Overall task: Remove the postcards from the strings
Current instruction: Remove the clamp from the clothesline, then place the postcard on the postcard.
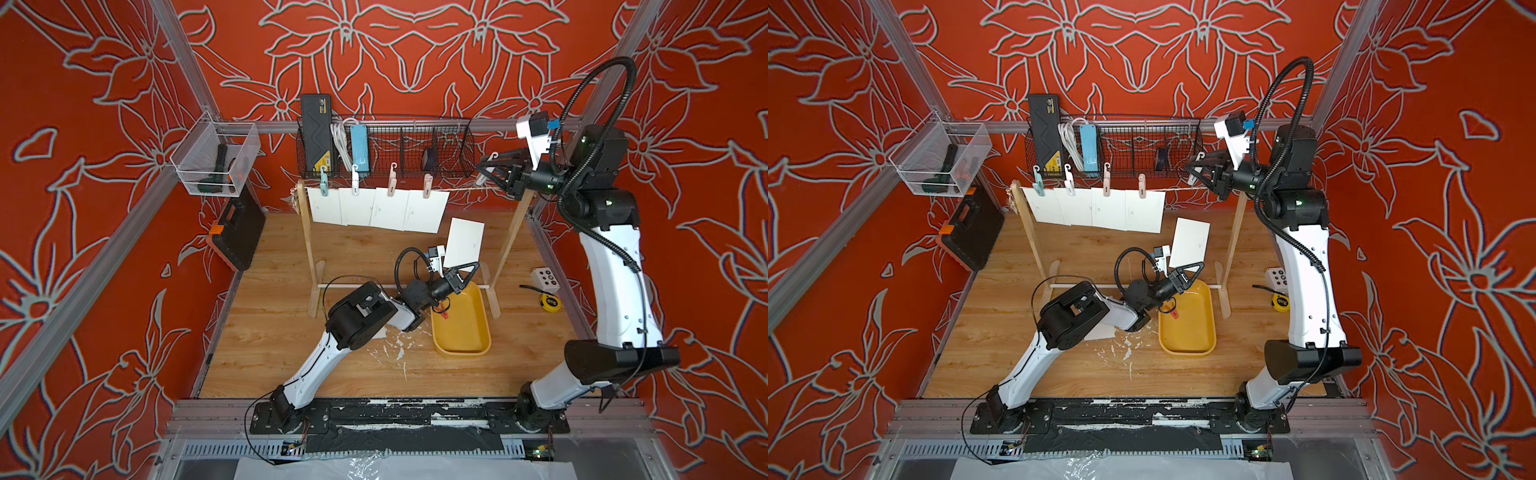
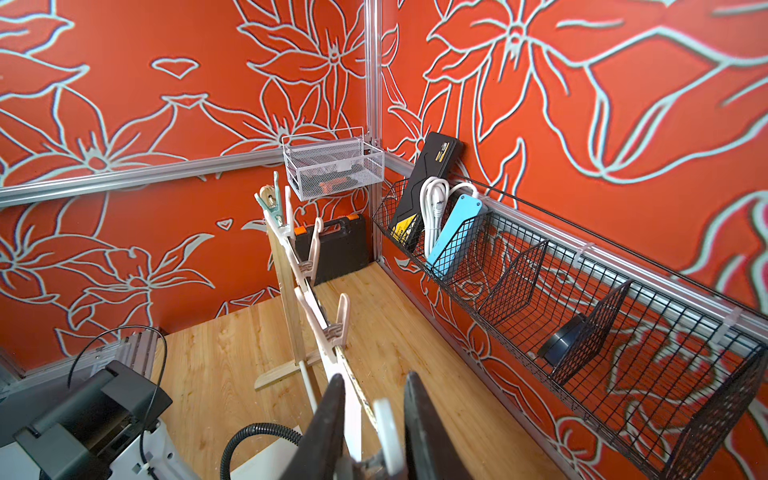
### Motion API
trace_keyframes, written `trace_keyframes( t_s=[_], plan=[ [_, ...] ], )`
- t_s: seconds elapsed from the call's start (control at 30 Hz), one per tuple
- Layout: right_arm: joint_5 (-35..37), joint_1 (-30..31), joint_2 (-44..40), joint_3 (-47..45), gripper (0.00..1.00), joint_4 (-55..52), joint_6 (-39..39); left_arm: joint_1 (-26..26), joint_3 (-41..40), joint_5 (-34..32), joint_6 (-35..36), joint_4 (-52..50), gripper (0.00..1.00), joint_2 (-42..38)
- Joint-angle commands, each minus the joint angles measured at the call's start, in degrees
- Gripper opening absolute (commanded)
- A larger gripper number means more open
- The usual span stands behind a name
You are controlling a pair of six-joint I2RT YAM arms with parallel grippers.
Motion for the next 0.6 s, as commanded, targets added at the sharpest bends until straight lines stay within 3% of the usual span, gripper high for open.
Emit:
trace_keyframes(
  t_s=[0.0,0.27,0.57],
  plan=[
    [0.7,-0.2,-2.9,-2.8,0.21,2.4,0.6,-0.3,-2.1,1.0,-0.5,13.1,0.0,-4.6],
    [3.0,-0.2,-9.6,-11.8,0.21,1.9,-0.2,0.0,-11.5,1.6,0.0,13.1,0.0,-10.3],
    [4.2,0.2,-18.2,-26.4,0.21,6.6,4.1,1.2,-26.7,0.8,0.6,13.2,0.0,-17.7]
  ],
)
